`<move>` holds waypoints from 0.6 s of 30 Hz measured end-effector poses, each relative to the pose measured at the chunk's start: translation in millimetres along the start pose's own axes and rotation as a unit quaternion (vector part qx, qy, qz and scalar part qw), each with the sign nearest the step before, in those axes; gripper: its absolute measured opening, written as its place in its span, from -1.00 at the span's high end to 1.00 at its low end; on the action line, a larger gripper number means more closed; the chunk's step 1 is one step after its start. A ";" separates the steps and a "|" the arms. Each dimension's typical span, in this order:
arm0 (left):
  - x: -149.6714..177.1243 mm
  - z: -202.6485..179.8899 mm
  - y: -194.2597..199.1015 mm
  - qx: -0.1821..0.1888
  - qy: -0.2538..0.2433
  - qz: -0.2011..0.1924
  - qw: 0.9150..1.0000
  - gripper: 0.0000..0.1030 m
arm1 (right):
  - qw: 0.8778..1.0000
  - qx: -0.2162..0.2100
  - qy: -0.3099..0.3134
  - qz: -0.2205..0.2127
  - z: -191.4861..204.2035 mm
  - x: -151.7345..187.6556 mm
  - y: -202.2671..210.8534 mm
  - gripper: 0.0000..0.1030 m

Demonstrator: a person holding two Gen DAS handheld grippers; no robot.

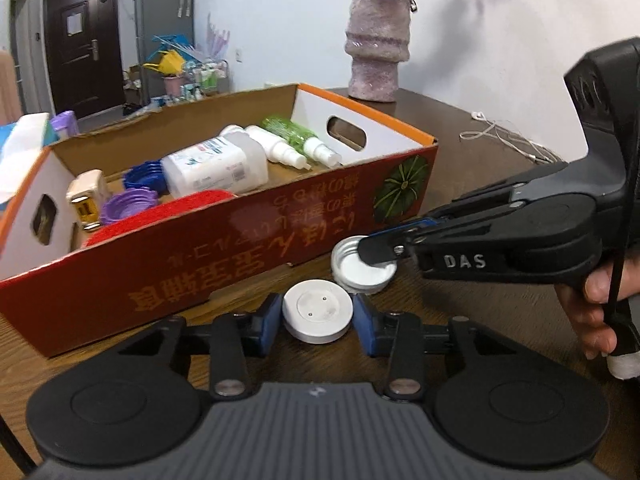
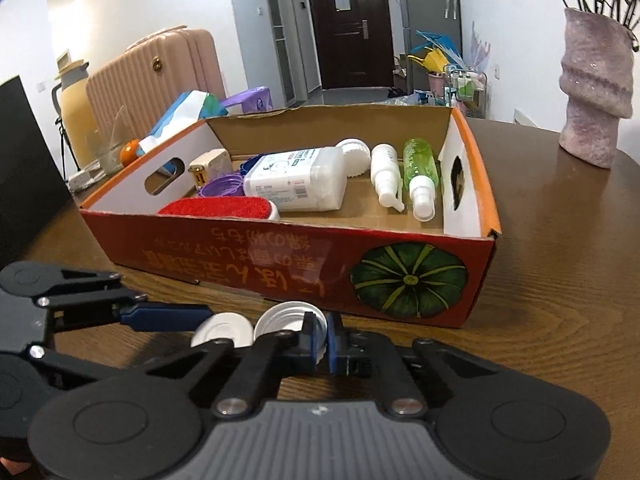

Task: Organize rigid objects
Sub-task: 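Grasp a white cap with the left tool while the right tool grasps the other, then lift both white caps with both tools and carry them over the box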

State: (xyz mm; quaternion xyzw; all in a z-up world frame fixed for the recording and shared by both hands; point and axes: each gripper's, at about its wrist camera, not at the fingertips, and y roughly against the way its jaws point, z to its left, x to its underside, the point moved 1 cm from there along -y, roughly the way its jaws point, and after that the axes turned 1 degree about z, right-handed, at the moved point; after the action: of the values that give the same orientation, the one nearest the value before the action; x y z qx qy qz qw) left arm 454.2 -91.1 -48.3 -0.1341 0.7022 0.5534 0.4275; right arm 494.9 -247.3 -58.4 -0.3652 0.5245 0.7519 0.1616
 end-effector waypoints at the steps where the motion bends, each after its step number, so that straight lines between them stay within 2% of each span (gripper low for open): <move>1: 0.8 -0.1 6.2 -0.002 0.002 -0.004 1.000 0.23 | 1.000 0.002 0.002 -0.002 1.1 0.5 4.2 0.89; 5: 6.9 -0.2 43.1 -0.020 0.021 -0.028 0.999 0.23 | 1.000 0.014 0.013 -0.018 7.3 5.4 32.3 0.90; 8: 15.2 1.1 73.2 -0.022 0.047 -0.041 0.998 0.23 | 0.999 0.017 0.013 -0.039 12.6 11.9 64.5 0.90; 12: 30.5 -1.0 115.6 -0.043 0.070 -0.062 0.995 0.23 | 0.998 0.018 0.007 -0.060 22.9 25.9 105.3 0.90; 18: 61.3 -8.6 185.1 -0.091 0.104 -0.121 0.983 0.23 | 0.995 0.023 -0.006 -0.099 43.6 53.9 167.9 0.90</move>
State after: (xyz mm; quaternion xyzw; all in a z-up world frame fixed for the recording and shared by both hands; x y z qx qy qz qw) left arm 291.2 -16.2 28.6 -0.3130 0.6683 0.5422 0.4017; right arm 336.5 -282.1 23.4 -0.4069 0.5021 0.7221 0.2467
